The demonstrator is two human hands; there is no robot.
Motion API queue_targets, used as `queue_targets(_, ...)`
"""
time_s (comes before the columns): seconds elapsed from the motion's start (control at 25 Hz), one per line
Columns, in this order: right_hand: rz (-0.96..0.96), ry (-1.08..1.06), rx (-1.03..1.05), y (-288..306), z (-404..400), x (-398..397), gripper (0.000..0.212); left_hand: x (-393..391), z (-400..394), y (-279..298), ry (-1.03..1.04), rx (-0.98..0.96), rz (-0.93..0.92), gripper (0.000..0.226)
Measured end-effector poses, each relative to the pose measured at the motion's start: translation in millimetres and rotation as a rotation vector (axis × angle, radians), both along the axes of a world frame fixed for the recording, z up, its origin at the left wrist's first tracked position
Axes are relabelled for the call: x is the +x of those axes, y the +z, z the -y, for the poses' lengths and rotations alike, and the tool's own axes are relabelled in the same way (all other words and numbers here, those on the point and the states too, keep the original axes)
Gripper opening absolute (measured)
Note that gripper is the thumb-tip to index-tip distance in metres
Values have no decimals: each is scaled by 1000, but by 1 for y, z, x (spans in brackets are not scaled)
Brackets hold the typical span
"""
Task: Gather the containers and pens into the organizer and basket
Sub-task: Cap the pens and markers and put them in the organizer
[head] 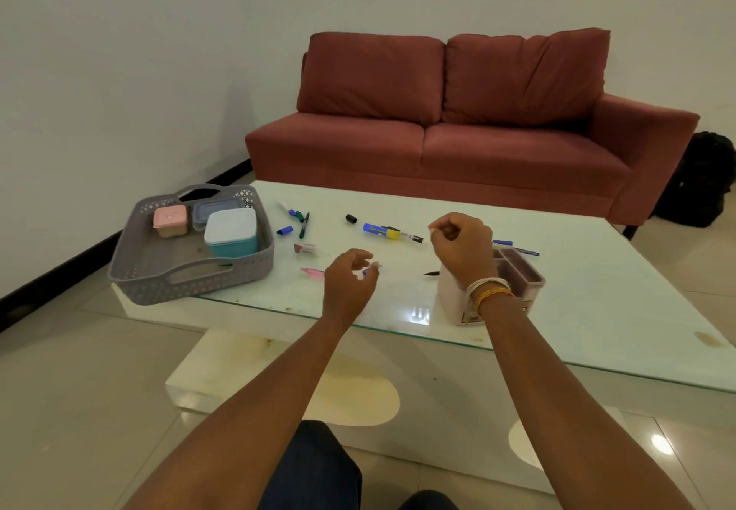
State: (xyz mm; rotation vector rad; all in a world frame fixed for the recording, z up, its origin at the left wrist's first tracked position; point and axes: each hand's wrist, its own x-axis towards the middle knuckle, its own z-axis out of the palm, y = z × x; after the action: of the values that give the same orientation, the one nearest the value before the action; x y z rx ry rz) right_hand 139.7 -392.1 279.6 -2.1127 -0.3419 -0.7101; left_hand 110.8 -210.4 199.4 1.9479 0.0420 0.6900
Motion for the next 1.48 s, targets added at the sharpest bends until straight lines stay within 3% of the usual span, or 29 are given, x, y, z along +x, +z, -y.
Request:
queue_targets(0.24,-86,106,25,-31,-58,22,12,7,-77,-17,306,207,-153,27)
queue_targets(0.36,-170,151,-63,-48,-85,38,16,12,-96,-29,374,226,-294,35)
queue_targets(0.52,-301,232,-252,-57,-139,67,21,22,-97,-39,460,351,-338,38)
queue_targets(0.72,-520,326,-432,-57,-203,98,55,29,-105,-51,471,409,-321,39)
queue_targets(0.88,-443,187,-501,-79,-210,100,29,32,-106,-55,503,436,-275,39)
queue_targets(1.08,-269,175,-271,-68,-173,73,20,23,-102,-47,476,459,-238,41)
queue_targets(1.24,-195,285,75,-23,-103,42,12,14,-82,-38,411,591,-154,51)
queue_targets(1.36,-243,371,286,7,-39,26,11,2,-36,-41,138,708,95,41)
queue_targets(1.48,-194,269,253,19,32,12,16,-6,22,-45,-176,554,37,45)
